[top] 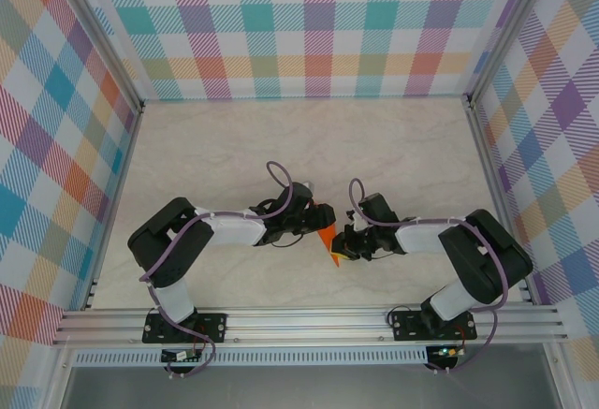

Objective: Fold a paper plane with a square sheet of paper (pick it up from the middle)
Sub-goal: Fold the wing for the fifth time at the center of the table.

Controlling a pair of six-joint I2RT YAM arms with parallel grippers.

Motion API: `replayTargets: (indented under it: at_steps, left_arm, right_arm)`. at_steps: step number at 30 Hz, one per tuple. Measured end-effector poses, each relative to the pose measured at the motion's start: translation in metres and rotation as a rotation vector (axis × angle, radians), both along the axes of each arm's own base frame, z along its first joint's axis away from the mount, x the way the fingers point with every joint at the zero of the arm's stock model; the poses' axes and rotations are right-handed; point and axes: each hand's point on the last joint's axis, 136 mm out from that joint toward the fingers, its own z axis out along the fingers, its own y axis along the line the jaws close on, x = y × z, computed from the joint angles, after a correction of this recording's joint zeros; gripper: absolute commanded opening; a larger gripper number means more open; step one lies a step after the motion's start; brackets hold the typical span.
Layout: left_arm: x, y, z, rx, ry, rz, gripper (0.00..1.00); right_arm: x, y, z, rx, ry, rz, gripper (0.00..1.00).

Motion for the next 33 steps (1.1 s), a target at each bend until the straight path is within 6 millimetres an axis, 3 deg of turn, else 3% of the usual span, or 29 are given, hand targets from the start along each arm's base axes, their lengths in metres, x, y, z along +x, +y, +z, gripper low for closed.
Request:
replayTargets:
  at_steps: [11,17,22,33]
  left_arm:
    - [-0.002,-0.015,0.027,-0.097,-0.033,-0.051,0.54]
    - [0.003,-0.026,0.009,-0.098,-0.013,-0.063,0.53]
    - [0.006,-0.017,-0.014,-0.038,0.019,-0.017,0.52]
    - [0.009,-0.010,-0.015,-0.034,-0.001,0.027,0.52]
  right_arm:
    - [0.000,0.001,-0.001,0.016,0.008,0.004,0.08]
    - [-0.001,0.000,-0.001,0.020,0.004,0.003,0.08]
    - [-0.001,0.000,0.000,0.024,-0.013,0.000,0.09]
    - [0.003,0.004,0.021,0.040,-0.063,0.004,0.13]
